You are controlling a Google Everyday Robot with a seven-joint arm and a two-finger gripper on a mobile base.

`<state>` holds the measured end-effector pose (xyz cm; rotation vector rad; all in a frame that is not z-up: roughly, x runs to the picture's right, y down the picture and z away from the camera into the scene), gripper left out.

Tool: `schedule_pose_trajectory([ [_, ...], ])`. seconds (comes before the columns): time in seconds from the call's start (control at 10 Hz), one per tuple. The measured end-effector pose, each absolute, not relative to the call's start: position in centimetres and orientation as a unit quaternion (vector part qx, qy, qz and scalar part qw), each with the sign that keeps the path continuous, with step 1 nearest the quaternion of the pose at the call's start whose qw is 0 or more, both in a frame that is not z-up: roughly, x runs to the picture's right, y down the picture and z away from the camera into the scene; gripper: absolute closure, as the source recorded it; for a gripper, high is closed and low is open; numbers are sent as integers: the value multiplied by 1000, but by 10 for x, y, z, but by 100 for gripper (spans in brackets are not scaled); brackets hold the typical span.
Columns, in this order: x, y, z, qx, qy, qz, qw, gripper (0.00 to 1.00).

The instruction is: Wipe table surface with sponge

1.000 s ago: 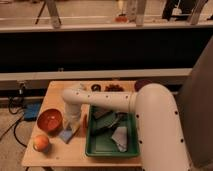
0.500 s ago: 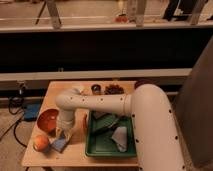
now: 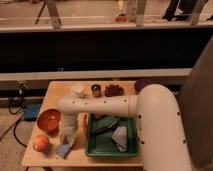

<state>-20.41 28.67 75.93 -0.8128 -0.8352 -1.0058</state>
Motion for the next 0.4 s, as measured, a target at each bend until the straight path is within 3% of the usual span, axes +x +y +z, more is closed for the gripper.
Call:
schedule_pose_trajectory([
  [0.4,-191,281,759,-363,-385,-442,724,100],
])
